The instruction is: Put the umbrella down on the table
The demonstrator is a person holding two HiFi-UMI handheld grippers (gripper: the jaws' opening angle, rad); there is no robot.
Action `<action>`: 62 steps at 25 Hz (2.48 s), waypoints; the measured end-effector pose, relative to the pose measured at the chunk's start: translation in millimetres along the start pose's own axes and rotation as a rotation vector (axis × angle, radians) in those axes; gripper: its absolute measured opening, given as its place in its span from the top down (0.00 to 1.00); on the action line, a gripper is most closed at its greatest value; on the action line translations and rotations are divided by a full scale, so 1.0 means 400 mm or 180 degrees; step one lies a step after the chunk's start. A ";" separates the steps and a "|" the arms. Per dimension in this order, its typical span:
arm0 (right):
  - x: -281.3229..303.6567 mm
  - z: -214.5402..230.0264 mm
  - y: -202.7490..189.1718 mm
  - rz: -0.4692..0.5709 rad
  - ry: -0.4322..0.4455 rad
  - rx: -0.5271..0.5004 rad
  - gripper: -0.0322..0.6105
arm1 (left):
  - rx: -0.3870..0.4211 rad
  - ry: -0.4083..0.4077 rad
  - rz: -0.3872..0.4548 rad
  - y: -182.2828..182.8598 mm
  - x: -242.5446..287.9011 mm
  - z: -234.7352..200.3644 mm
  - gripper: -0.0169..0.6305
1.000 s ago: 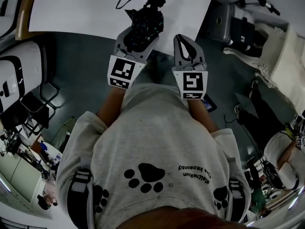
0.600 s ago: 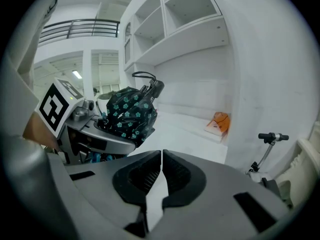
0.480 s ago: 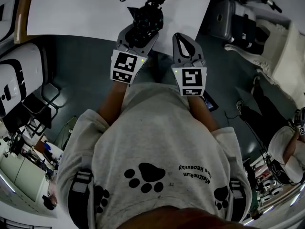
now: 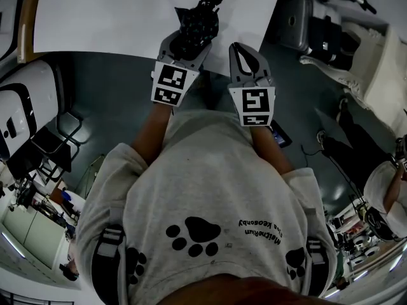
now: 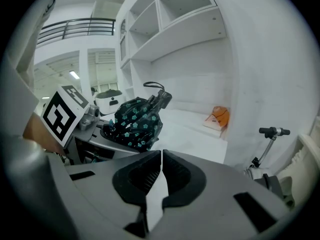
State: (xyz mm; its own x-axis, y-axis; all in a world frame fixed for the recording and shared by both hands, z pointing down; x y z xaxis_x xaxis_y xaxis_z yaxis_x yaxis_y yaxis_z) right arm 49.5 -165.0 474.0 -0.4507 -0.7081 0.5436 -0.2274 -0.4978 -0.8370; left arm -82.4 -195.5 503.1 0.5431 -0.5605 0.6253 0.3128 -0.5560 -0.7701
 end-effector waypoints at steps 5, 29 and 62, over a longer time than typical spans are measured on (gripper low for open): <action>0.007 0.010 -0.003 -0.0034 0.0012 0.0030 0.89 | -0.0001 0.0010 -0.0068 0.004 0.026 -0.002 0.57; 0.036 0.048 -0.029 -0.0118 -0.0011 0.0221 0.89 | -0.0047 0.0025 -0.0683 -0.007 0.123 -0.008 0.57; 0.096 0.055 -0.053 -0.0356 0.0033 0.0289 0.89 | -0.0123 -0.0162 -0.1301 -0.024 0.176 -0.020 0.56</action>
State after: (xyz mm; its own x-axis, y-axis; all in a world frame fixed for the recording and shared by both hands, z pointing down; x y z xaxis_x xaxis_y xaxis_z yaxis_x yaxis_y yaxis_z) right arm 56.0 -192.7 513.9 -0.4359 -0.6408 0.6320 -0.1978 -0.6168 -0.7618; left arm -53.3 -234.7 555.6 0.4184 -0.2582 0.8708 0.4817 -0.7497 -0.4538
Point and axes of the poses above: the fingertips, and each gripper's own axes: x forward along the fingers, z to its right, y out of its top, the point moved 6 cm from there along -x, backward along the fingers, and after that the axes turned 3 degrees about -x, right-handed, at the moved point
